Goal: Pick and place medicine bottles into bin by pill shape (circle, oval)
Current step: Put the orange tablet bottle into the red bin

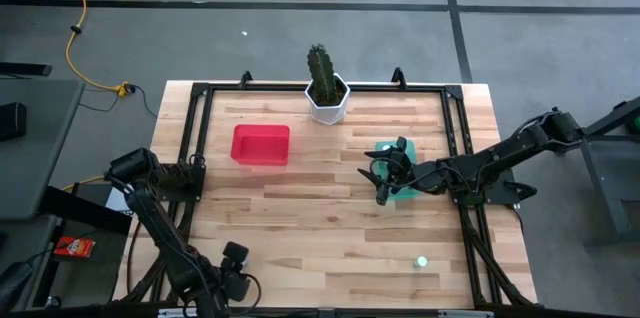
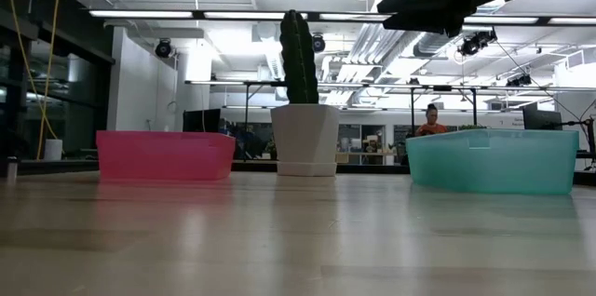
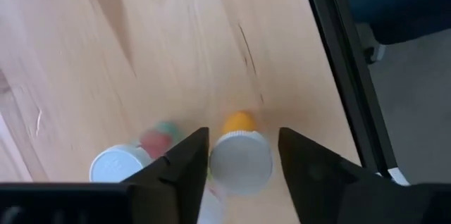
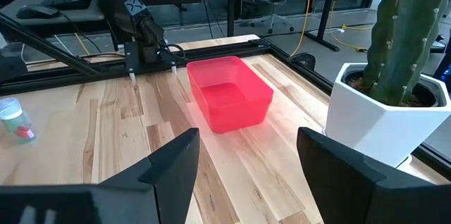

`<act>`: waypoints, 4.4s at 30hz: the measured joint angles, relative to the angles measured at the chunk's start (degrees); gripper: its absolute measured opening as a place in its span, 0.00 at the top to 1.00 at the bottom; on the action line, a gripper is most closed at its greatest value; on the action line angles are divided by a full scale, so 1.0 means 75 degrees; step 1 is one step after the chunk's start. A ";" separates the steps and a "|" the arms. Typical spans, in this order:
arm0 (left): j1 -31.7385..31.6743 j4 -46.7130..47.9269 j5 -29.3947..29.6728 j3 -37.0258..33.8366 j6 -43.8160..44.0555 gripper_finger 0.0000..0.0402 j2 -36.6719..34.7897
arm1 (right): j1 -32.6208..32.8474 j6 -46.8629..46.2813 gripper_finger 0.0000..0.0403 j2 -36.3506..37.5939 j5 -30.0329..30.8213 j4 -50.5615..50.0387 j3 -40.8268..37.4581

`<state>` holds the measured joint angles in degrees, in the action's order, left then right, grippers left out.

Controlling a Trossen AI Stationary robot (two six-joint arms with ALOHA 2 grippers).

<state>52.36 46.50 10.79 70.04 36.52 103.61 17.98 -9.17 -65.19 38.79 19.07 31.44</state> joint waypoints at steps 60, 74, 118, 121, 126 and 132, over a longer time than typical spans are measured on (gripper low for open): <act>-0.7073 0.0544 0.1845 -0.0948 -0.3479 0.71 -0.4211 | 0.0000 -0.0117 0.42 -0.0003 0.0000 -0.0286 0.0000; -0.7088 0.0408 0.1839 -0.0947 -0.3353 0.71 -0.4208 | 0.0000 -0.0117 0.42 -0.0002 0.0003 -0.0286 0.0000; -1.0924 0.0386 0.0184 -0.0941 -0.4157 0.71 -0.1805 | 0.0000 -0.0117 0.42 -0.0003 0.0087 -0.0292 0.0000; -1.1127 0.0385 0.0047 -0.0944 -0.4160 0.71 -0.1310 | 0.0000 -0.0114 0.42 -0.0003 0.0087 -0.0349 0.0000; -1.1212 0.0351 -0.0308 -0.0929 -0.4163 0.71 -0.0782 | 0.0000 -0.0117 0.42 -0.0003 0.0090 -0.0360 0.0000; -1.1132 -0.0042 -0.0410 -0.0942 -0.4165 0.71 -0.0720 | 0.0000 -0.0118 0.42 -0.0003 0.0090 -0.0364 0.0000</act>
<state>-31.12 46.18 7.71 62.97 5.28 98.22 17.98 -10.05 -65.21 39.46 16.34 31.44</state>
